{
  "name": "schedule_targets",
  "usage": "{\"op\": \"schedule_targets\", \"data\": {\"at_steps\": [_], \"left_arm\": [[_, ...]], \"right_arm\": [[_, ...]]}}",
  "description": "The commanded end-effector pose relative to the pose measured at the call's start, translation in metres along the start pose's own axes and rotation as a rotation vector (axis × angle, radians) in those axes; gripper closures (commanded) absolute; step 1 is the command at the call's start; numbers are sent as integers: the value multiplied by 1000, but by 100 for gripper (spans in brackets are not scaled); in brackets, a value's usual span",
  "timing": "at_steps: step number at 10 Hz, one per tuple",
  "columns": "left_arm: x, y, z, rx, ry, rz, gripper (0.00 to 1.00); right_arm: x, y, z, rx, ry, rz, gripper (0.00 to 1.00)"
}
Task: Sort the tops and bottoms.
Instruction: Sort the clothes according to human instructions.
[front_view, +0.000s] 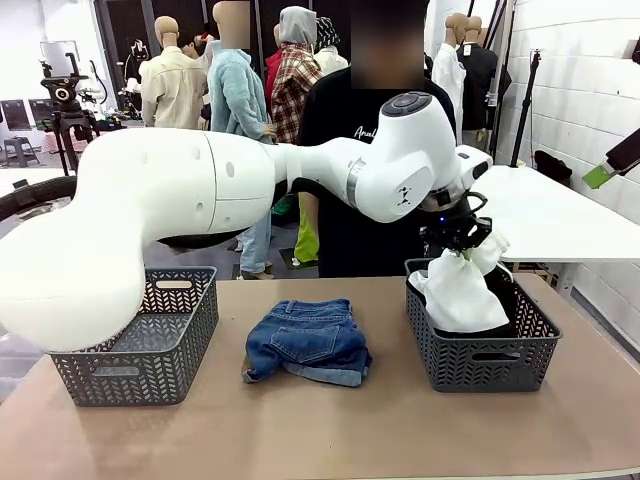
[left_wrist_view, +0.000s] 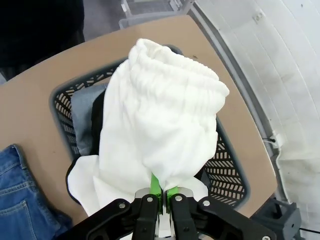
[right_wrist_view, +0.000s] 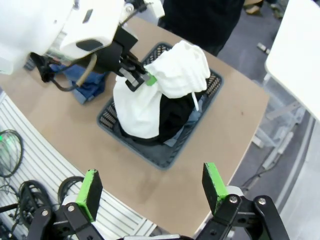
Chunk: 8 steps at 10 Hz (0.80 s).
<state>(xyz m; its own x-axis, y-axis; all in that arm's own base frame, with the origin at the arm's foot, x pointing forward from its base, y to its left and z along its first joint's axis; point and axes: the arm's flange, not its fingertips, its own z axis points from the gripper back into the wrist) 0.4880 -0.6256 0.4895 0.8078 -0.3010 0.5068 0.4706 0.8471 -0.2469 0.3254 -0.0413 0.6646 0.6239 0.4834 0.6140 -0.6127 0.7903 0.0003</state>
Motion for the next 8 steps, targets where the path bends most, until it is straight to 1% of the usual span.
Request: {"op": "schedule_targets", "data": {"at_steps": [1, 2, 3, 4, 6, 7, 8], "left_arm": [[8, -16, -40, 32, 14, -71, 100], [5, -19, -66, 15, 30, -87, 100], [1, -18, -84, 27, 66, -93, 100], [-5, -14, -94, 40, 104, -82, 100], [-13, -8, -106, 55, 146, -70, 100], [-13, -7, -110, 49, 155, -65, 100], [-11, -9, -108, 40, 143, -74, 100]], "right_arm": [[0, 0, 0, -3, 10, 0, 0], [0, 0, 0, -3, 10, 0, 0], [0, 0, 0, -3, 10, 0, 0], [0, 0, 0, -3, 10, 0, 0], [0, 0, 0, -3, 10, 0, 0], [0, 0, 0, -3, 10, 0, 0], [0, 0, 0, -3, 10, 0, 0]]}}
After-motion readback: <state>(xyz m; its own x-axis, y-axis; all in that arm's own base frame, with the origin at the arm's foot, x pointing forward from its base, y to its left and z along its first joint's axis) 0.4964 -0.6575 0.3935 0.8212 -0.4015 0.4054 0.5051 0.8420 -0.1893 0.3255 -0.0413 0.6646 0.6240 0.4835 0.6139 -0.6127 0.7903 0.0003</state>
